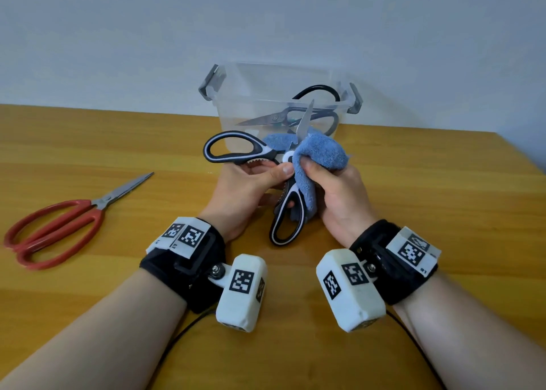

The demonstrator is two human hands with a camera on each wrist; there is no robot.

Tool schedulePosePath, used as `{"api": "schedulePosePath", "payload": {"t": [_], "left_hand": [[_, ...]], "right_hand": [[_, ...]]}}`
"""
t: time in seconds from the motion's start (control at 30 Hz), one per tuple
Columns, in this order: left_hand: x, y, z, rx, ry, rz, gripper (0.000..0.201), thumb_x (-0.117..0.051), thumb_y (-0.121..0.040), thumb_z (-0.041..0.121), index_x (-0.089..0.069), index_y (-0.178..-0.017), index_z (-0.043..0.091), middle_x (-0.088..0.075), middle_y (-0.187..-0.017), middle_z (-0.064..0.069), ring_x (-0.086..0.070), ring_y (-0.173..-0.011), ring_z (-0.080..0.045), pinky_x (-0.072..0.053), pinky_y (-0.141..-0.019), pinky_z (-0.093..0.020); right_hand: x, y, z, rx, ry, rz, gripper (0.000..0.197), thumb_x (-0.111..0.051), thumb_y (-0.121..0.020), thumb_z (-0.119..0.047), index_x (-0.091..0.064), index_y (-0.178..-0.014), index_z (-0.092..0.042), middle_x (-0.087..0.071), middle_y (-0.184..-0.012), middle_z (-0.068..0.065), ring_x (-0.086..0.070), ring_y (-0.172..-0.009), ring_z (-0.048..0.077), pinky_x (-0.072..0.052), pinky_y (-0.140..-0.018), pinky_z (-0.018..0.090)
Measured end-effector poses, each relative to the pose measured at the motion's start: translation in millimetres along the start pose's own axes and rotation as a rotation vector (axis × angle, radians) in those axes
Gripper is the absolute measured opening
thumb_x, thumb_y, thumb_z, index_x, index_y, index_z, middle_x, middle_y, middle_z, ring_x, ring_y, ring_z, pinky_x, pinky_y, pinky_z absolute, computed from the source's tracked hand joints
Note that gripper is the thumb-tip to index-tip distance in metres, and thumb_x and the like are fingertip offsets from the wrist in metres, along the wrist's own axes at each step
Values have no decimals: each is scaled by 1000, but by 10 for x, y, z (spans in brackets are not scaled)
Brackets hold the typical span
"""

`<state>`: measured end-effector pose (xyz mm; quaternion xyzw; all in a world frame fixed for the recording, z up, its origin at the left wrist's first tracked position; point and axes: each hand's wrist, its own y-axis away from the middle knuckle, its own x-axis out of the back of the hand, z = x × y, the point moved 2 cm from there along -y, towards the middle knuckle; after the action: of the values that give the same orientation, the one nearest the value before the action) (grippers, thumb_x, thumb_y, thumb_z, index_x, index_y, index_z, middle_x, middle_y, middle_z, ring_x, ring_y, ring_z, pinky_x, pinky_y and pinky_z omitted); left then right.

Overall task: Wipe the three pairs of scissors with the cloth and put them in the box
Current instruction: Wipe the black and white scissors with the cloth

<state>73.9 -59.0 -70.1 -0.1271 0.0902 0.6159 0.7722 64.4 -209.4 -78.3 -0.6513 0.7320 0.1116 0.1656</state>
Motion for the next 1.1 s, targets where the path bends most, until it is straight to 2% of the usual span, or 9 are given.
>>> {"api": "schedulePosePath", "payload": {"t": [0.17,0.3,0.4,0.53,0.63,0.73,0.83,0.97,1.1], "left_hand": [[10,-2,3,1,-80,49,26,-81,-80,13,-71,-98,-3,-76,-84,-11,-73,-70,-23,-54,-53,-29],[-3,24,37,-28,-54,45,16,-77,-86,5,-71,-98,-1,-77,-85,-14,-74,-73,-27,-57,-53,-32],[-8,31,57,-45,-14,52,24,-75,-87,2,-68,-106,-10,-75,-88,-21,-75,-75,-28,-57,-52,-31],[13,37,66,-38,-39,69,19,-74,-89,6,-68,-102,-8,-75,-92,-26,-75,-74,-29,-53,-50,-26],[18,32,66,-40,-49,66,12,-74,-90,8,-70,-96,-2,-76,-89,-24,-76,-76,-31,-53,-51,-27],[30,30,62,-39,-57,88,12,-74,-90,7,-70,-94,-3,-77,-87,-22,-77,-76,-30,-55,-52,-28],[82,17,79,-23,-39,154,14,-72,-93,11,-70,-95,-3,-76,-84,-17,-77,-78,-27,-56,-52,-28],[150,-3,95,4,-70,152,15,-66,-98,18,-67,-94,3,-75,-80,-9,-74,-74,-18,-51,-47,-22],[122,17,98,9,-108,24,21,-60,-102,19,-69,-84,10,-71,-77,-11,-69,-67,-18,-42,-39,-21]], "right_hand": [[4,-6,8,-13,-44,98,21,-72,-89,-10,-72,-106,2,-73,-108,25,-71,-100,40,-59,-88,52],[-19,5,-16,-10,-23,125,12,-67,-95,-9,-73,-98,0,-71,-105,31,-70,-93,42,-60,-83,53],[14,-3,-46,2,-20,166,13,-67,-95,-11,-74,-87,-4,-74,-90,22,-72,-79,34,-61,-73,46],[69,-17,-60,13,-66,239,12,-69,-94,-13,-74,-87,-4,-74,-101,23,-71,-99,45,-58,-88,59],[117,-42,-47,9,-104,292,13,-70,-94,-14,-74,-88,-3,-73,-105,24,-68,-105,47,-55,-92,63],[167,-87,-47,18,-134,300,12,-69,-94,-13,-73,-93,-2,-72,-114,25,-69,-108,45,-53,-95,63],[247,-132,-83,53,-151,333,15,-70,-94,-14,-73,-98,0,-74,-108,22,-71,-103,42,-55,-92,61],[392,-220,-115,35,-212,327,38,-70,-95,-23,-66,-119,6,-68,-121,28,-63,-112,53,-48,-91,74],[323,-260,-107,-88,-269,100,43,-67,-93,-24,-62,-127,2,-67,-124,20,-64,-109,35,-54,-89,49]]}}
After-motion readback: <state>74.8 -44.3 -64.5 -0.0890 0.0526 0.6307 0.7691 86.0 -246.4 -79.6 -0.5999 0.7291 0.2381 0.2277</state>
